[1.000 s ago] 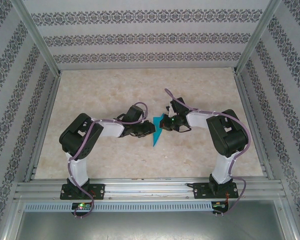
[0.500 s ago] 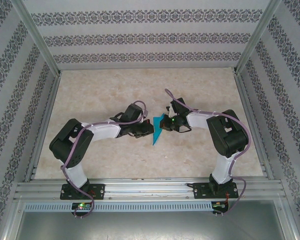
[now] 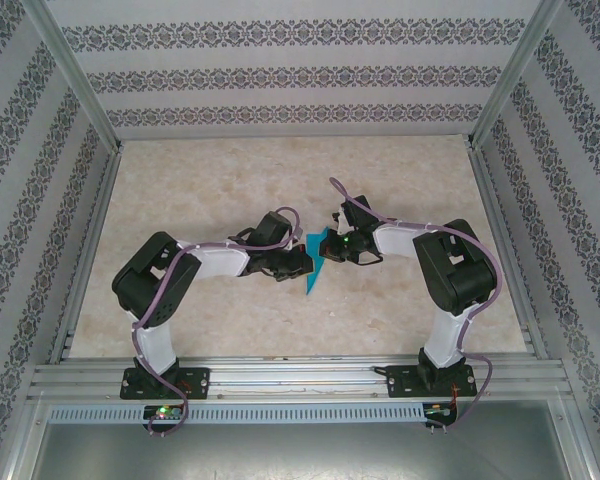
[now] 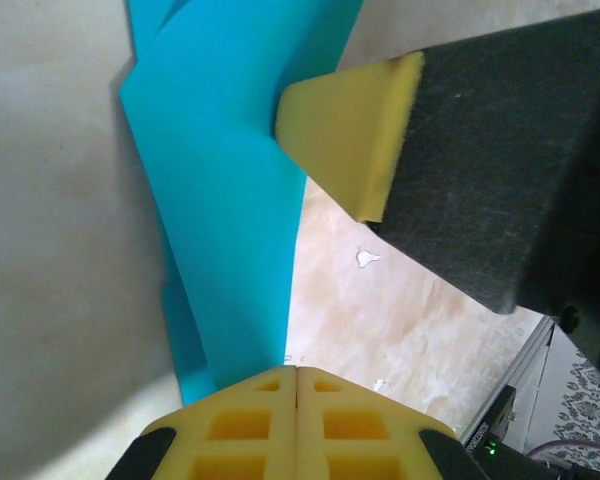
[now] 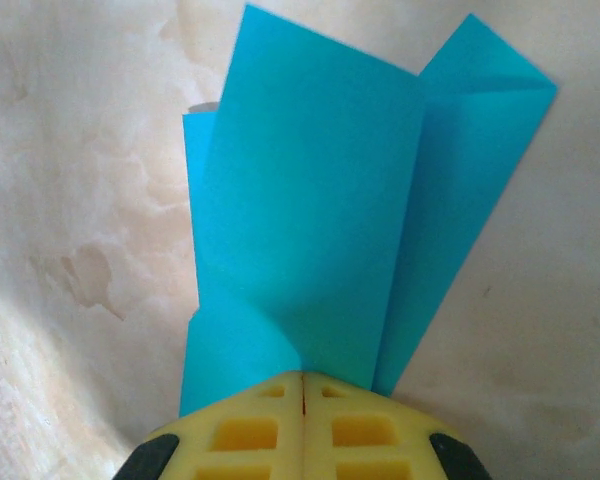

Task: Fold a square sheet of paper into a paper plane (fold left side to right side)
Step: Fold the wing for the fifth time at the center of the table.

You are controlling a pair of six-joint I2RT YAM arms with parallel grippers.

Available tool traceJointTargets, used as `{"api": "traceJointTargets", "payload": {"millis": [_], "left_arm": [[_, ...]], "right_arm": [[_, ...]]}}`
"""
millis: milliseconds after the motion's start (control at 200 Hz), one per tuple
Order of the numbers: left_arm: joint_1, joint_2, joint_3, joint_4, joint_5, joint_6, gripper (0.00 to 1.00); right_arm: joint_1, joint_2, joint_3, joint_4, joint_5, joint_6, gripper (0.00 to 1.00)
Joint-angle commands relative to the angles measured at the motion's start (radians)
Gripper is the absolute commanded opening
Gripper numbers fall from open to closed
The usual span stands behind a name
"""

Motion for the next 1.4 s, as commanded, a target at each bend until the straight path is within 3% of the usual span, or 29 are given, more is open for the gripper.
{"api": "traceJointTargets", "payload": {"millis": [0, 769, 1054, 1394], "left_arm": [[-0.01, 0.03, 0.013, 0.036, 0.011, -0.022, 0.03], [-0.025, 0.113, 0.019, 0.056, 0.007, -0.026, 0.03], [-0.042, 0.153, 0.055, -0.074, -0.065, 0.011, 0.01], [-0.057, 0.191, 0.123, -0.233, -0.142, 0.05, 0.0]], "right_arm": [[0.001, 0.021, -0.023, -0.101, 0.051, -0.005, 0.01], [0.004, 0.011, -0.001, -0.108, 0.046, -0.013, 0.01], [-0.017, -0.086, 0.039, -0.09, 0.016, -0.039, 0.02], [-0.049, -0.182, -0.045, -0.087, -0.003, -0.053, 0.04]]}}
